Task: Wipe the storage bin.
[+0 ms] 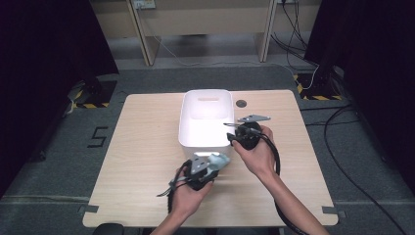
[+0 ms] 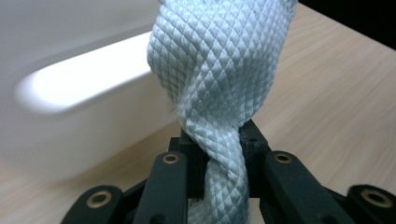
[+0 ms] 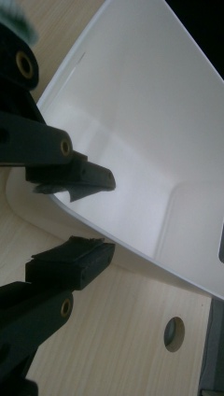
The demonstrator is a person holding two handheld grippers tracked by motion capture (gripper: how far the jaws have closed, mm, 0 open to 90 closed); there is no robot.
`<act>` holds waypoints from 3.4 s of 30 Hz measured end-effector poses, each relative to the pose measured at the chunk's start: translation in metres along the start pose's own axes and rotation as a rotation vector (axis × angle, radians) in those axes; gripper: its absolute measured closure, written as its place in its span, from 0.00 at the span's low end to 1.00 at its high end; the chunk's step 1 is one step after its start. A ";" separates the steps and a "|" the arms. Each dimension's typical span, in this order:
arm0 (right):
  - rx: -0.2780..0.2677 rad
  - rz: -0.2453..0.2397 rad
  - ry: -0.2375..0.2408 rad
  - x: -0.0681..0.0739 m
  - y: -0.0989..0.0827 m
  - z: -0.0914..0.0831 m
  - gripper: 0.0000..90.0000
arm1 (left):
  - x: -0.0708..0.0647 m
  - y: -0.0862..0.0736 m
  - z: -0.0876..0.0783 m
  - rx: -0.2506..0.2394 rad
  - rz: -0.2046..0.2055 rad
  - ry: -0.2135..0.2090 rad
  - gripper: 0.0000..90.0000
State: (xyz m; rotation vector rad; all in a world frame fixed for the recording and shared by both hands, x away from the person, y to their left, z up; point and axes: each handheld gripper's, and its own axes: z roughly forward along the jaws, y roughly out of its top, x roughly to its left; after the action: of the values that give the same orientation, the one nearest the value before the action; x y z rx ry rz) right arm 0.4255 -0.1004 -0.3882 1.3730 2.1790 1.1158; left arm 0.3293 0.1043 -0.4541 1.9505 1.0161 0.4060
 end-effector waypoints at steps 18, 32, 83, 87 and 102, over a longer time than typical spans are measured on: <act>0.101 -0.029 -0.022 -0.002 0.016 0.006 0.83 | 0.118 -0.027 -0.087 -0.052 -0.151 0.238 0.84; 0.066 -0.125 0.018 -0.018 0.011 -0.037 0.77 | 0.161 -0.006 -0.078 -0.045 -0.171 0.334 0.84; 0.154 -0.059 -0.015 -0.032 -0.025 -0.027 1.00 | 0.152 0.021 -0.047 0.010 0.124 0.208 0.87; 0.112 0.053 -0.121 -0.052 -0.007 -0.008 0.98 | 0.135 0.021 -0.045 0.006 0.145 0.194 0.86; -0.035 0.150 -0.104 -0.060 -0.004 -0.030 0.79 | 0.110 0.003 -0.064 -0.068 0.103 0.231 0.85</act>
State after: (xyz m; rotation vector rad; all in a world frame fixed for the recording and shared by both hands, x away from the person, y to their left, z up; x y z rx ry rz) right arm 0.4330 -0.1668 -0.3800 1.5646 2.0028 1.1015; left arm 0.3588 0.2250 -0.4261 1.9312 1.0343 0.7285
